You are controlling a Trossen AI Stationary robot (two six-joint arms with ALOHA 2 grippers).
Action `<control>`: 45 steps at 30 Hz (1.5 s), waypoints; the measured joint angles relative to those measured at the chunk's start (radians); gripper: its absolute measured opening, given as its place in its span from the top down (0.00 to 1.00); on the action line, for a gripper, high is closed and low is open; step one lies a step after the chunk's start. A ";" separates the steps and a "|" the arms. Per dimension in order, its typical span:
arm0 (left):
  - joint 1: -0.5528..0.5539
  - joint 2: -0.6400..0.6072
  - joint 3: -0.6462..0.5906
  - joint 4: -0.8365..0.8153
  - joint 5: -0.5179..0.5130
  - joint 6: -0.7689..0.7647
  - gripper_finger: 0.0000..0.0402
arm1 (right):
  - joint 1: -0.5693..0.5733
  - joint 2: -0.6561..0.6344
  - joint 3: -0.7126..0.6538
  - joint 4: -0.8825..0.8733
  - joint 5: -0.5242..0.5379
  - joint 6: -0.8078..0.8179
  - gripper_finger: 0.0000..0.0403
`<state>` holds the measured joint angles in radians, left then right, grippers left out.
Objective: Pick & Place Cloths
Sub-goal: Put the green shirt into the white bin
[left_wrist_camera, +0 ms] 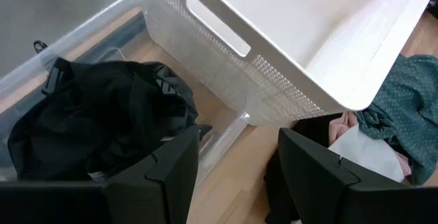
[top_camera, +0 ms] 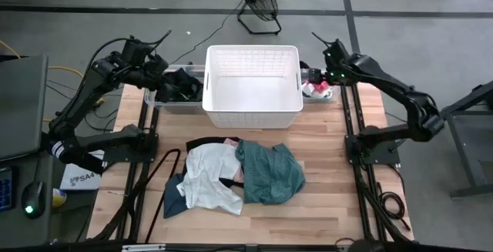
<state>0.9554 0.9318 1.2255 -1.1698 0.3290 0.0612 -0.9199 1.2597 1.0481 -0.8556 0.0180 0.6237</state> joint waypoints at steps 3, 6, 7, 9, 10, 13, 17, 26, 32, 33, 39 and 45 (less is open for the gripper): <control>0.000 0.000 0.000 -0.021 0.000 0.001 0.51 | 0.037 -0.065 0.000 -0.038 -0.025 0.020 0.35; 0.000 -0.004 0.000 -0.041 -0.001 0.002 0.51 | 0.110 -0.126 0.000 -0.101 -0.023 0.078 0.35; 0.000 -0.009 0.000 -0.041 -0.001 0.002 0.51 | 0.146 -0.143 0.000 -0.121 -0.022 0.104 0.35; 0.000 -0.022 0.000 -0.038 -0.001 0.002 0.51 | 0.223 -0.169 0.000 -0.157 -0.024 0.160 0.35; 0.000 -0.029 0.000 -0.038 -0.001 0.005 0.51 | 0.267 -0.180 0.000 -0.169 -0.022 0.188 0.35; 0.000 -0.051 0.000 -0.037 -0.001 0.011 0.51 | 0.418 -0.202 0.000 -0.182 -0.007 0.284 0.35; 0.000 -0.081 0.000 -0.037 -0.001 0.015 0.51 | 0.647 -0.198 0.000 -0.179 0.039 0.398 0.35; 0.000 -0.098 0.000 -0.037 -0.001 0.023 0.51 | 1.044 -0.115 0.000 -0.129 0.114 0.552 0.35; 0.000 -0.098 0.000 -0.037 -0.001 0.024 0.51 | 1.216 0.004 0.000 -0.044 0.119 0.530 0.35; 0.000 -0.098 0.000 -0.037 -0.001 0.024 0.51 | 1.236 0.031 0.000 -0.020 0.126 0.502 0.35; 0.000 -0.098 0.000 -0.037 -0.001 0.024 0.51 | 1.290 0.197 0.000 0.168 0.140 0.272 0.35; 0.000 -0.098 0.000 -0.045 -0.001 0.025 0.51 | 1.271 0.321 0.000 0.291 0.122 0.138 0.35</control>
<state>0.9554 0.8341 1.2255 -1.2151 0.3283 0.0860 0.3512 1.5802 1.0481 -0.5642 0.1400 0.7613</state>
